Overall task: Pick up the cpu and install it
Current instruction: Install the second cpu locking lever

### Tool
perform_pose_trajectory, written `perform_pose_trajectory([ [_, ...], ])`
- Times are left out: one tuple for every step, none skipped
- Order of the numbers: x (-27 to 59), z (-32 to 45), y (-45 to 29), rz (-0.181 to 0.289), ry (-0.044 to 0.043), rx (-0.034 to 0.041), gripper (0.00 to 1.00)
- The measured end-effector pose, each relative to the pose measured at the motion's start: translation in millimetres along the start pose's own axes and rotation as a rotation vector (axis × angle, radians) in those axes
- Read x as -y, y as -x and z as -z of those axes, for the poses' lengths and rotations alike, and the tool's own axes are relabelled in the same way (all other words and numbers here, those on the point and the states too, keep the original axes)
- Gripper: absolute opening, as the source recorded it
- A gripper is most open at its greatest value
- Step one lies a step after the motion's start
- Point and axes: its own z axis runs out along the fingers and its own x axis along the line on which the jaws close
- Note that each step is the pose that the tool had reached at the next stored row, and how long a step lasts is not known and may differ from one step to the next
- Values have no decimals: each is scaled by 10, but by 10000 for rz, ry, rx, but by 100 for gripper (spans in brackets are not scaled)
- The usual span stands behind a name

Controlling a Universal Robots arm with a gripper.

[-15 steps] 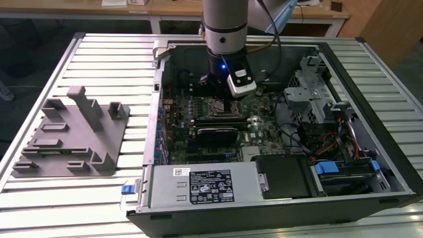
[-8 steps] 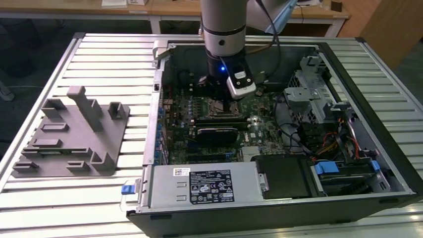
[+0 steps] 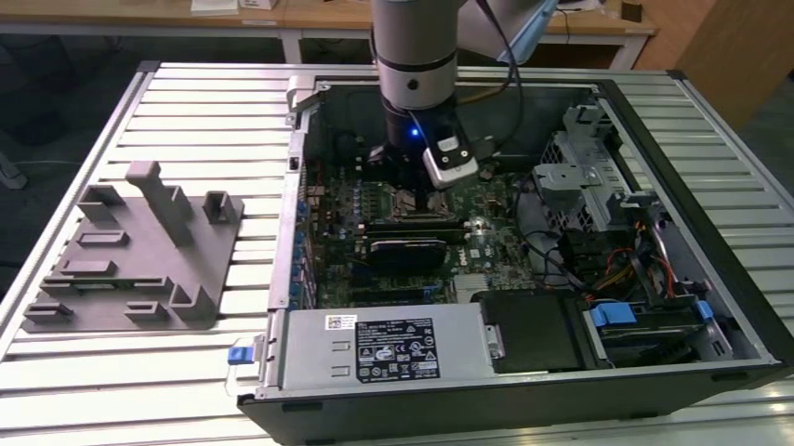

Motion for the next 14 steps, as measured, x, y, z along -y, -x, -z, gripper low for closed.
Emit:
perform_pose_trajectory([
  [2, -3, -5, 34, 11, -2, 11],
  [4, -6, -9, 65, 21, -3, 11],
  [7, -9, -12, 95, 33, -7, 11],
  [10, -12, -14, 121, 53, -10, 11],
  [14, -16, -17, 148, 77, -14, 11],
  [18, -19, -21, 170, 95, -17, 11],
  [21, -22, -26, 188, 109, -20, 11],
  [25, -26, -31, 202, 123, -22, 11],
  [30, -29, -37, 216, 136, -25, 11],
  [35, -32, -43, 228, 150, -27, 11],
  [41, -35, -47, 240, 163, -29, 11],
  [46, -37, -53, 245, 166, -29, 11],
  [52, -38, -60, 246, 167, -30, 11],
  [58, -40, -67, 247, 172, -31, 11],
])
